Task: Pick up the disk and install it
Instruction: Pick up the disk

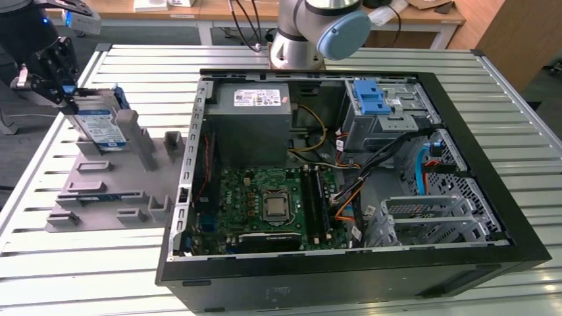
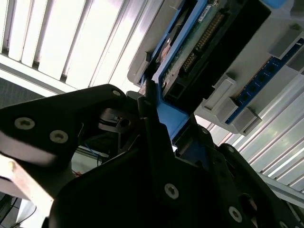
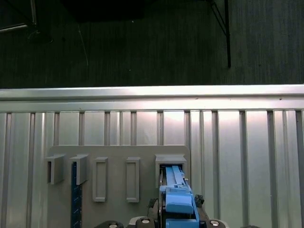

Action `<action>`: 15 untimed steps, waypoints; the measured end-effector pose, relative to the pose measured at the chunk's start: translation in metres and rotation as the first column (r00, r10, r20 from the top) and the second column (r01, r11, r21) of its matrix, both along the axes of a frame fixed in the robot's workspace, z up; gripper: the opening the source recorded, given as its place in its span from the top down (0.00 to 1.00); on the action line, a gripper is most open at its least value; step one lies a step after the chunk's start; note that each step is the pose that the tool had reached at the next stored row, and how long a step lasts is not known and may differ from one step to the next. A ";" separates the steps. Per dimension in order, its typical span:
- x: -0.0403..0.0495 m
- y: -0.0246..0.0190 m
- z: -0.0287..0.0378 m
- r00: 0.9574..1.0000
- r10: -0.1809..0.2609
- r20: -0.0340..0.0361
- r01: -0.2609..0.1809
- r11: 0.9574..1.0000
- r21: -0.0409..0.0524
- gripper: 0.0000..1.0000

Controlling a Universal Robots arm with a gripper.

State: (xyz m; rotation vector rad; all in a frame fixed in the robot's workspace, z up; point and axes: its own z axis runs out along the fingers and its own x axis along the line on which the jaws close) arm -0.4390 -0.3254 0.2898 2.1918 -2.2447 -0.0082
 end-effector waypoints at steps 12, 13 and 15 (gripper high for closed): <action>0.0000 0.0000 0.0011 1.000 0.000 0.000 0.000 1.000 0.000 0.64; 0.0000 0.0000 0.0022 1.000 0.000 0.000 0.000 1.000 0.000 0.64; 0.0000 0.0000 0.0047 1.000 0.000 0.000 0.000 1.000 0.000 0.64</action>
